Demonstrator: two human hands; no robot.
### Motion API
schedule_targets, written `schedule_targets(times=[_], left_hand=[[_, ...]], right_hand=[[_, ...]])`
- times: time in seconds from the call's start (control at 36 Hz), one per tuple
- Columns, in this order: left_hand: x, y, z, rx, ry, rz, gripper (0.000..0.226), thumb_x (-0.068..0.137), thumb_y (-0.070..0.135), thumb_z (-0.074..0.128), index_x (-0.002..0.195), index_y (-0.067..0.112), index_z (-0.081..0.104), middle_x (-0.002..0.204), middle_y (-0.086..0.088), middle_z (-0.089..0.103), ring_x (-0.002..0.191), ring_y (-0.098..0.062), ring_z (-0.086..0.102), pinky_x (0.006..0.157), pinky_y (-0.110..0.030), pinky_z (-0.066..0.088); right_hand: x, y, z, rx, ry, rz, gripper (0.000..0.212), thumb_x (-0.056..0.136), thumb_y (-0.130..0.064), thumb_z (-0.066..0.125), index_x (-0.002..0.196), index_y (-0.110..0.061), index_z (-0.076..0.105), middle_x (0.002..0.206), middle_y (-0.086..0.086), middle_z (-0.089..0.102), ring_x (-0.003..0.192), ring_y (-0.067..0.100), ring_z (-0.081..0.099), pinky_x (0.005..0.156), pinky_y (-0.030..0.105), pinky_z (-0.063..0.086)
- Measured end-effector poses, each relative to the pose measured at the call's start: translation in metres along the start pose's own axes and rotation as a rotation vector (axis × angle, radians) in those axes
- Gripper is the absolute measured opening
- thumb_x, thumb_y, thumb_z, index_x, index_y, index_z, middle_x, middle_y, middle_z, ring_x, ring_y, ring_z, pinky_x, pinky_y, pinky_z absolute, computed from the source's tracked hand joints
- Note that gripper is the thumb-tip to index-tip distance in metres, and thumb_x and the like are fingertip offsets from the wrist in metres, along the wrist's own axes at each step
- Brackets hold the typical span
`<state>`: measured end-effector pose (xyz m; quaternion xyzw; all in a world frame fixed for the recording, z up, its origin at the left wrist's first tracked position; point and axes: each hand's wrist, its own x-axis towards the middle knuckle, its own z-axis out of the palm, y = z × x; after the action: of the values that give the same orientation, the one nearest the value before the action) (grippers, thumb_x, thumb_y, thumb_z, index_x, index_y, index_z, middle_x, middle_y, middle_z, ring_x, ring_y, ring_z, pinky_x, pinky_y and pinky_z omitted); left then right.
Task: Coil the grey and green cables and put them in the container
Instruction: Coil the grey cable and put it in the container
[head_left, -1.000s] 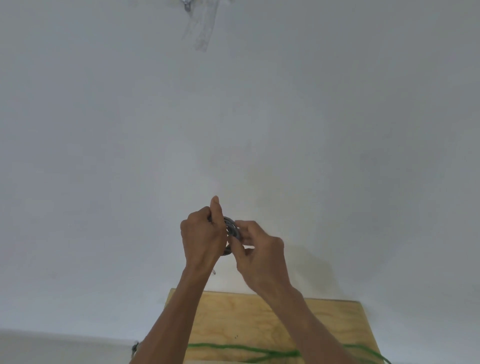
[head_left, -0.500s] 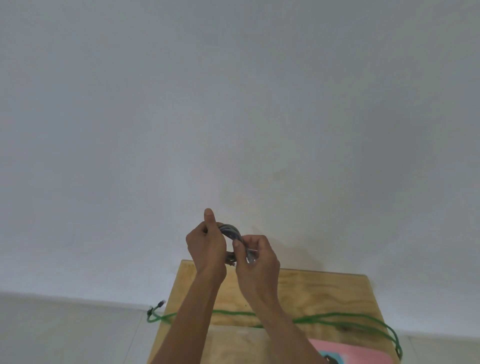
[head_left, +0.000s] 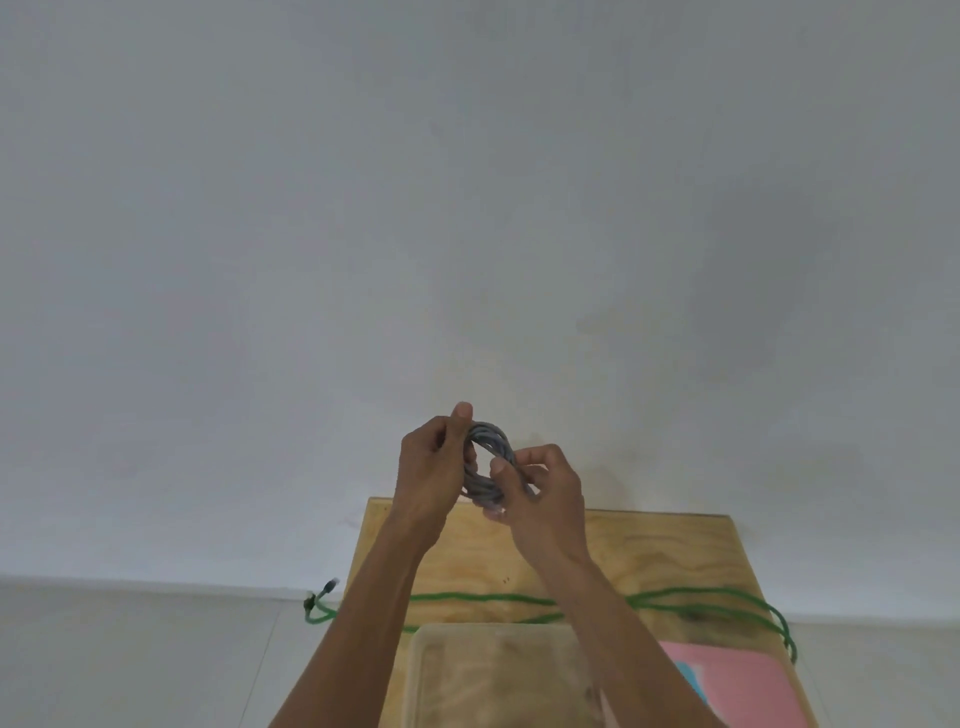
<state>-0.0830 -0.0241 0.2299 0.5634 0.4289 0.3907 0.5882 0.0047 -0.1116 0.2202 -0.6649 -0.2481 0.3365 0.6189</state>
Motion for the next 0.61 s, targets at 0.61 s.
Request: schedule_targets(times=[0.61], left_hand=[[-0.023,-0.010,0.030,-0.082,-0.114,-0.110,0.014,0.094,0.007,0.065,0.101,0.011,0.077,0.087,-0.016,0.077,0.087,-0.028,0.074,0.084,-0.046,0.060]], right_hand=[[-0.010,0.016,-0.041,0.249,0.144,0.074,0.038,0.084,-0.010,0.077,0.122,-0.014,0.069,0.104,0.008,0.075,0.080,0.023,0.075,0.060,0.033,0.061]])
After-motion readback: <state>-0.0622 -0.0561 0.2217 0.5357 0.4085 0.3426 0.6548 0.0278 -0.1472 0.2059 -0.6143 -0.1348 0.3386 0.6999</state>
